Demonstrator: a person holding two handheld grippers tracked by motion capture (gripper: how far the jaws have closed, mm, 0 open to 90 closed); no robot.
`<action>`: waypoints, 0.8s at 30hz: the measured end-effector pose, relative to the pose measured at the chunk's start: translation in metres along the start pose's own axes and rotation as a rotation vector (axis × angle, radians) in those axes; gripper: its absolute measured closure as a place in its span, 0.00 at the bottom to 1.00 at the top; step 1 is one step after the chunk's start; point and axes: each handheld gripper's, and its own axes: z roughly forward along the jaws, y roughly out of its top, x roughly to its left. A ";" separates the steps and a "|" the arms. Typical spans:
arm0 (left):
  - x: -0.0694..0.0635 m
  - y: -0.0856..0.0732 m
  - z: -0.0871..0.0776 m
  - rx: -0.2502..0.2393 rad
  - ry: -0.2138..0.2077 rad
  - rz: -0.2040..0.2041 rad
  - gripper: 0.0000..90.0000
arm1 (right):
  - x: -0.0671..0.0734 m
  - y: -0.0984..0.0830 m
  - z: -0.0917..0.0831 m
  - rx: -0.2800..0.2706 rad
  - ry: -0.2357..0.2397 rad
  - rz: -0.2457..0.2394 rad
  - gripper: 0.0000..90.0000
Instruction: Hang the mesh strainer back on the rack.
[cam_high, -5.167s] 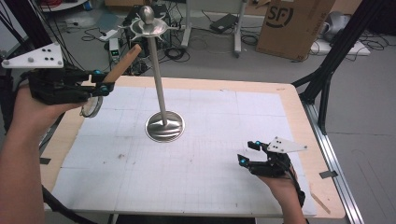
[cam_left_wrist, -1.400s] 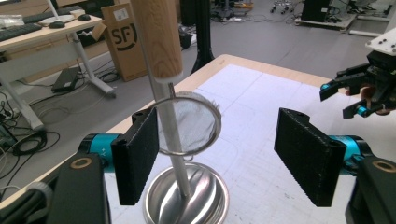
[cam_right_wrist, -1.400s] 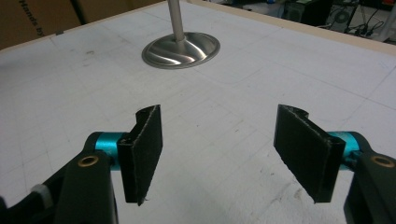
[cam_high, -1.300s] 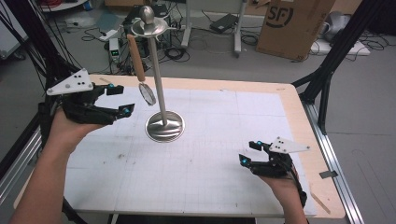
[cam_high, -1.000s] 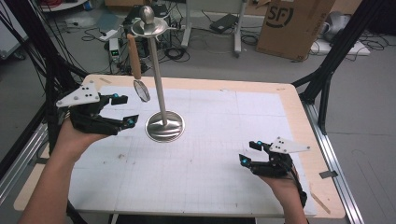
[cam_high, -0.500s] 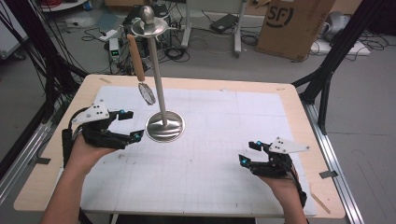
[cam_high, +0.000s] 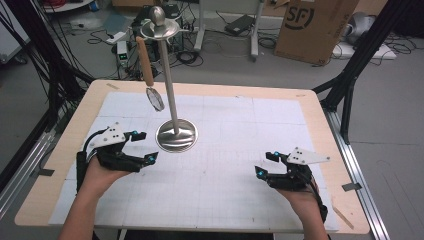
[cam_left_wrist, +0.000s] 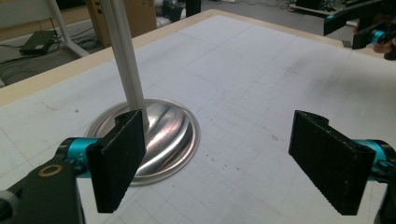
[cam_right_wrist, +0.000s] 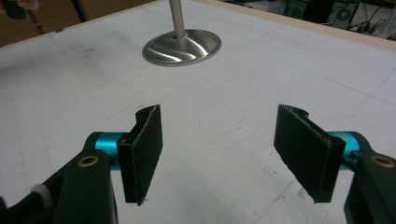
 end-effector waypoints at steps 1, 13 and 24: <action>0.000 -0.002 0.000 0.000 0.001 -0.002 0.21 | 0.000 0.000 0.000 -0.002 -0.001 0.000 0.35; -0.007 -0.016 0.013 0.035 0.026 0.014 0.20 | -0.001 -0.002 0.003 0.011 0.000 -0.003 0.35; -0.010 -0.014 0.019 0.020 0.012 -0.001 0.20 | 0.000 -0.004 0.008 0.025 0.019 -0.001 0.35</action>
